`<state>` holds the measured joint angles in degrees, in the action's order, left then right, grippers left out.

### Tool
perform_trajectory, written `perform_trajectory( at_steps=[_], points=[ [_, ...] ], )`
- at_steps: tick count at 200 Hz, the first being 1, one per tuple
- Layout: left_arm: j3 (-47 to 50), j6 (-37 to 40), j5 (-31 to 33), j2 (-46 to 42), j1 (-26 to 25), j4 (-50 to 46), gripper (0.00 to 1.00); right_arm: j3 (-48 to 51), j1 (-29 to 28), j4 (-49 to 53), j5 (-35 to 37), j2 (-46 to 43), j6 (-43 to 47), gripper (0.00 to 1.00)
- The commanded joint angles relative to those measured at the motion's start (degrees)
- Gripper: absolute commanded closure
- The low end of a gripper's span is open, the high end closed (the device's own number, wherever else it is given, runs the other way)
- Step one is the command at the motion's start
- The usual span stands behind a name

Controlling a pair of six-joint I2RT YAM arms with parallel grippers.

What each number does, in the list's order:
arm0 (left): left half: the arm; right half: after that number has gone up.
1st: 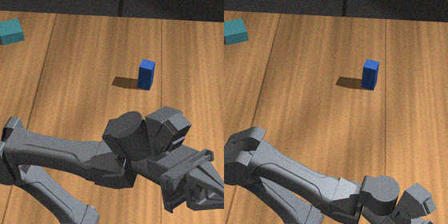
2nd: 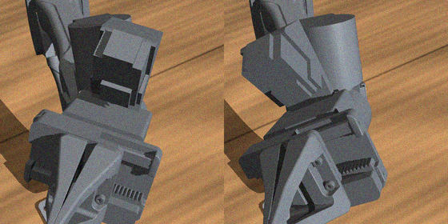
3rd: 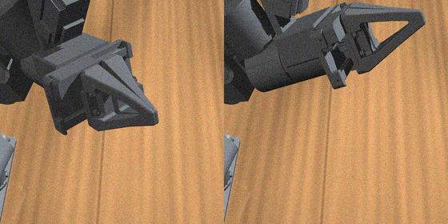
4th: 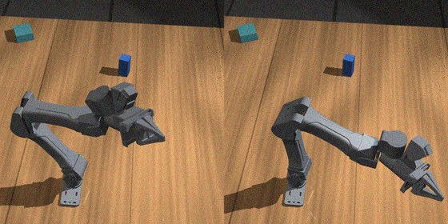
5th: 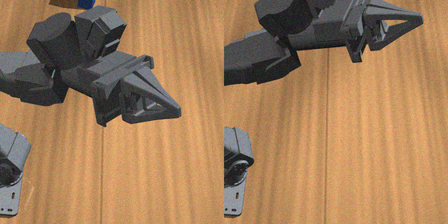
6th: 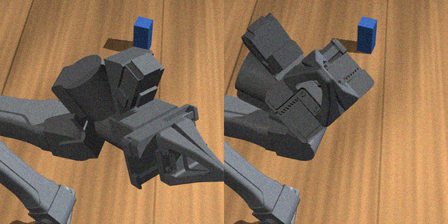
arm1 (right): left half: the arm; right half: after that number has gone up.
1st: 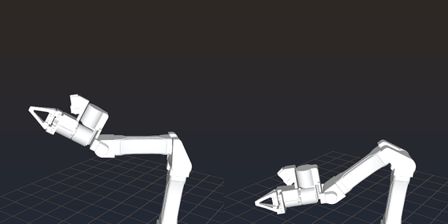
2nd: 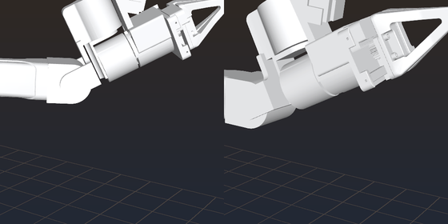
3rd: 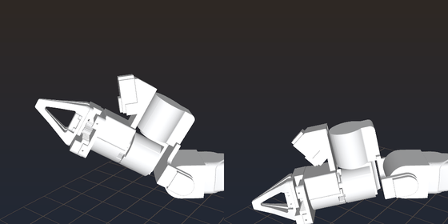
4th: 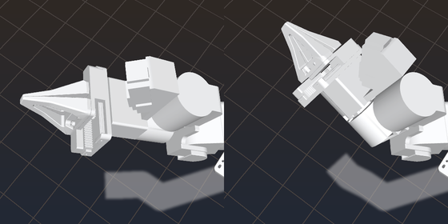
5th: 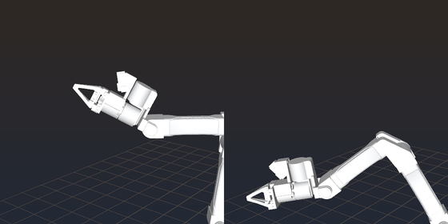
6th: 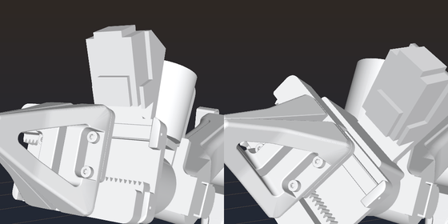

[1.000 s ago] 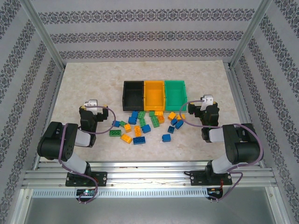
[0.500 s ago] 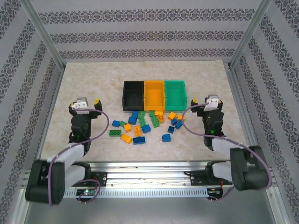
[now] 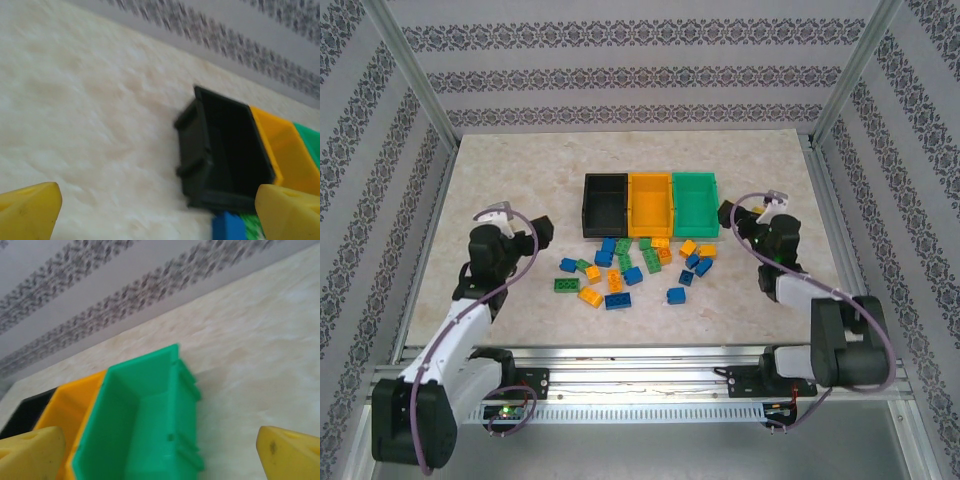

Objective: Sort the legos into containers by color
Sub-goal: Pick up the lego from the center of the table.

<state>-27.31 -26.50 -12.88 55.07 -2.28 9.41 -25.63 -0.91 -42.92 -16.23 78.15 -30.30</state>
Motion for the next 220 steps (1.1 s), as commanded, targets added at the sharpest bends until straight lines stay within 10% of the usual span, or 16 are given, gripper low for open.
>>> perform_trajectory(
  at_steps=[1, 84, 220],
  points=[
    [-3.7, -7.1, -14.0, 4.2, -1.1, -9.6, 0.01, -4.2, -0.6, 3.6, -13.4, 3.4, -7.2, 0.02],
    [-11.3, -3.0, -10.0, 11.3, -11.1, -27.9, 0.01, -23.5, -18.6, 45.3, 6.6, 5.2, 10.7, 0.02],
    [-31.7, 0.9, 6.3, 33.4, -27.4, -42.4, 0.12, -19.7, -31.9, 41.1, 27.0, 5.6, 14.1, 0.02]
  ],
)
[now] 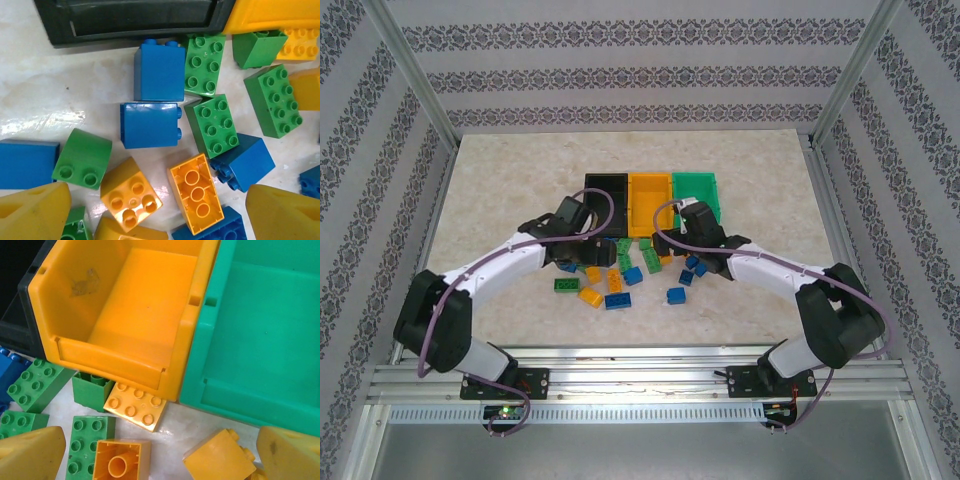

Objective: Sort the legos into containers by color
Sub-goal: Pick up the lego from the center of the table.

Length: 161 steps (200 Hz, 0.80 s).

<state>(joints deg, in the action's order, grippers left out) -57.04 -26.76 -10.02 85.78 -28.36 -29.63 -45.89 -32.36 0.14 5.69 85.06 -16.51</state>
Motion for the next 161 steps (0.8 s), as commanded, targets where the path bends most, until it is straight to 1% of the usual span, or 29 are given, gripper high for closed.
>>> perform_trajectory(
  at_steps=[1, 11, 46, 72, 88, 95, 117, 136, 161],
  points=[
    [-2.0, 1.2, 3.4, 2.9, -1.3, -3.3, 0.13, 0.5, -0.4, -2.0, 5.1, -1.3, 0.3, 0.02],
    [-2.9, 1.2, 3.5, 4.3, -1.4, -3.3, 0.21, 0.8, -0.4, -1.9, 6.0, -1.5, 0.3, 0.02],
    [-7.5, 2.1, 6.0, 8.9, -2.3, -6.7, 0.22, 2.3, 0.8, -2.1, 8.2, -3.4, -1.1, 0.02],
    [-10.4, 3.5, 8.6, 11.0, -2.8, -8.2, 0.23, 4.4, 3.8, -3.5, 5.3, -5.1, -3.9, 0.02],
    [-11.9, 3.7, 8.8, 12.8, -2.9, -8.6, 0.24, 5.3, 6.0, -3.9, 2.8, -5.7, -5.6, 0.02],
    [-12.5, 4.0, 8.5, 13.6, -3.1, -8.7, 0.28, 5.8, 7.0, -4.3, 1.8, -6.0, -6.4, 0.02],
    [-13.8, 4.8, 8.6, 16.2, -4.0, -9.1, 0.28, 7.4, 10.3, -5.8, -1.7, -6.9, -8.8, 0.02],
    [-14.4, 5.0, 9.6, 17.8, -4.5, -9.6, 0.28, 8.3, 11.7, -6.6, -2.1, -7.6, -9.4, 0.02],
    [-14.8, 5.3, 9.8, 19.4, -4.6, -9.6, 0.29, 8.4, 11.8, -6.4, -1.7, -7.5, -9.2, 0.02]
  ],
)
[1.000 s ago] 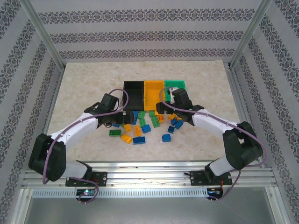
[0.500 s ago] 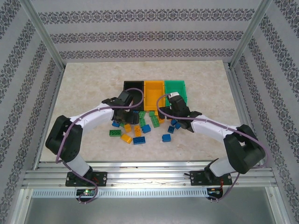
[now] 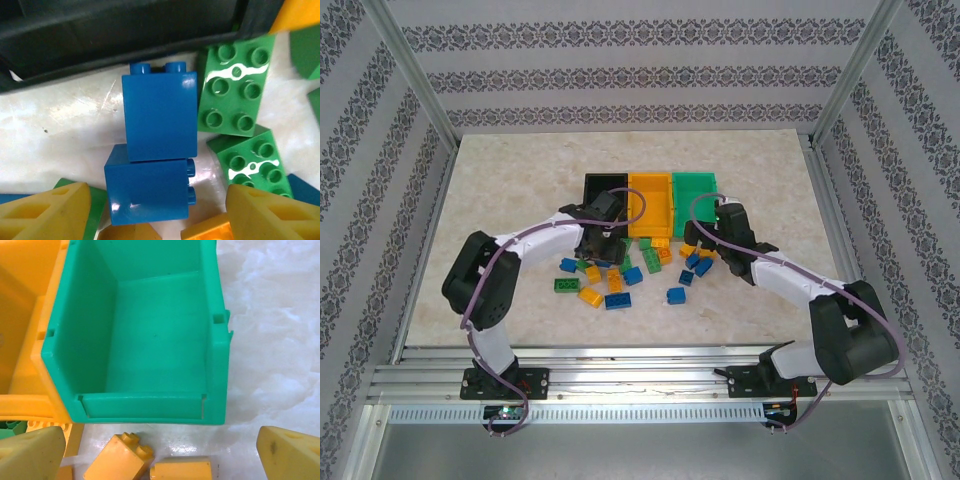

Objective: Sort the legos into containers by color
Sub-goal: Pick up the lego from the center of the table.

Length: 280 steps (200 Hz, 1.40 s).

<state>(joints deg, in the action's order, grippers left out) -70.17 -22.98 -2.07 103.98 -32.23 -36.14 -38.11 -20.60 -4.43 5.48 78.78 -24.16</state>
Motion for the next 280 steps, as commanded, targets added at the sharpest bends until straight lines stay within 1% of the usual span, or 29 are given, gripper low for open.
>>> perform_trajectory(
  at_steps=[1, 22, 29, 53, 65, 84, 118, 128, 162, 192, 216, 243, 261, 280],
  points=[
    [-1.7, 1.6, 1.9, 1.3, -0.7, -3.1, 0.29, 0.6, 0.1, -1.8, -1.5, -1.3, -1.6, 0.02],
    [-2.3, 1.3, 2.2, 2.5, -0.7, -3.1, 0.32, 0.5, 0.0, -2.0, -2.0, -1.0, -1.6, 0.02],
    [-2.3, 1.3, 2.1, 2.7, -0.7, -2.9, 0.35, 0.5, 0.0, -2.0, -1.9, -0.8, -1.6, 0.02],
    [-2.0, 1.4, 2.2, 3.3, -0.7, -1.8, 0.38, 0.2, 0.0, -2.0, -2.0, -0.3, -1.7, 0.02],
    [-2.1, 1.5, 1.9, 3.9, -0.7, -1.6, 0.44, 0.2, -0.1, -2.0, -2.4, -0.4, -1.7, 0.02],
    [-3.0, 1.7, 0.7, 4.7, -0.7, -1.8, 0.58, 0.3, -0.2, -2.0, -2.1, -0.5, -1.6, 0.02],
    [-2.6, 1.2, 0.9, 2.7, -0.8, -2.5, 0.62, 0.4, -0.3, -1.9, -1.9, -1.1, -1.4, 0.02],
    [-2.0, 0.8, 0.8, 1.3, -0.8, -2.6, 0.66, 0.5, -0.3, -1.9, -1.6, -1.1, -1.3, 0.02],
    [0.2, -0.4, 1.1, -4.6, -0.8, -3.3, 0.67, 0.3, -0.3, -1.9, -1.6, -0.8, -1.4, 0.02],
    [1.4, -1.4, -0.7, -9.8, -0.8, -2.5, 0.67, 0.3, -0.3, -2.0, -1.3, -0.7, -1.4, 0.02],
    [0.5, -1.5, -1.4, -11.9, -0.8, -0.8, 0.67, 0.5, -0.3, -1.9, -1.6, -1.1, -1.4, 0.02],
    [-4.2, -0.9, -1.9, -10.3, -0.8, 0.9, 0.67, 0.8, -0.2, -2.4, -1.1, -1.2, -1.6, 0.02],
    [-8.9, -0.6, -2.2, -6.9, -0.8, 1.8, 0.67, 0.9, 0.4, -2.5, -1.9, -1.1, -2.2, 0.02],
    [-15.2, -1.1, -4.0, -2.1, -0.8, 2.2, 0.66, 1.4, 0.7, -3.0, -1.9, -1.1, -2.5, 0.02]
  ],
)
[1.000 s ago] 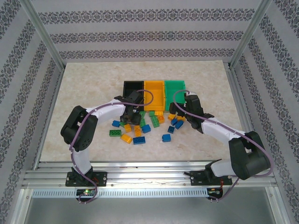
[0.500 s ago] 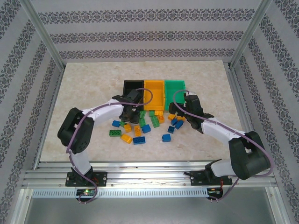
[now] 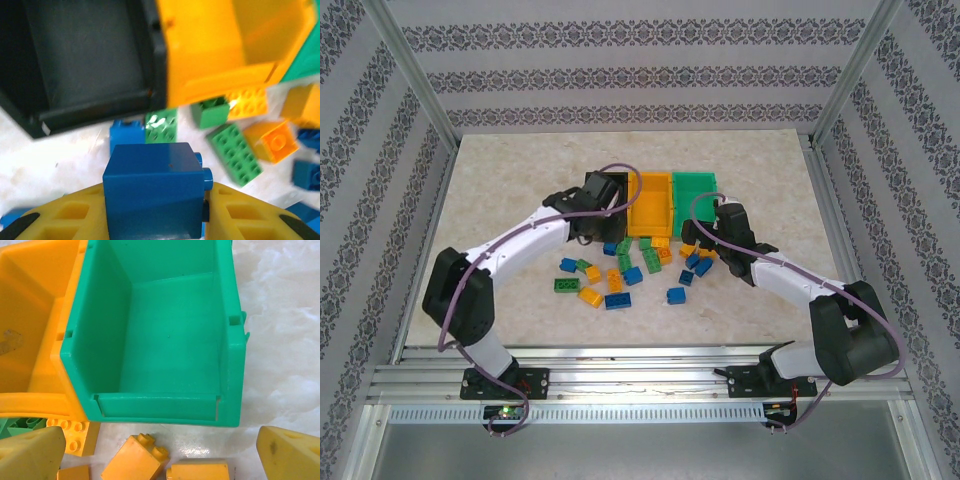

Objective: Sort the legos into containers by color
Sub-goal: Pick up the lego from the center of the table, then place the lego in the container.

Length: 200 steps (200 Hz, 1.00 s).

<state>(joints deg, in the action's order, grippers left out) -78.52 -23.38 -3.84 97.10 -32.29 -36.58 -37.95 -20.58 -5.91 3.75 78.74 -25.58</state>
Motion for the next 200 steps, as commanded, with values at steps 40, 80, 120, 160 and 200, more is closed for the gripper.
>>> perform_trajectory(
  at_steps=[40, 80, 120, 160, 200],
  points=[
    [-20.1, -0.7, -5.0, 15.0, -0.7, 0.1, 0.65, 1.5, 1.1, -1.9, -0.5, -1.3, -1.6, 0.02],
    [-27.8, -0.8, -5.5, 21.0, -0.7, -1.9, 0.55, 1.2, 1.2, -1.8, -1.1, -0.9, -1.7, 0.02],
    [-27.0, -0.9, -6.4, 20.1, -1.1, -2.2, 0.38, 1.3, 1.3, -1.8, -0.7, -1.0, -1.6, 0.02],
    [-15.8, -1.1, -3.5, 13.6, -2.2, 5.7, 0.35, 1.5, 1.2, -2.2, -1.0, -0.7, -2.0, 0.02],
    [-2.9, -1.7, -4.8, 7.8, -4.6, 16.2, 0.36, 1.6, 1.3, -2.2, -0.8, -0.7, -2.0, 0.02]
  ],
)
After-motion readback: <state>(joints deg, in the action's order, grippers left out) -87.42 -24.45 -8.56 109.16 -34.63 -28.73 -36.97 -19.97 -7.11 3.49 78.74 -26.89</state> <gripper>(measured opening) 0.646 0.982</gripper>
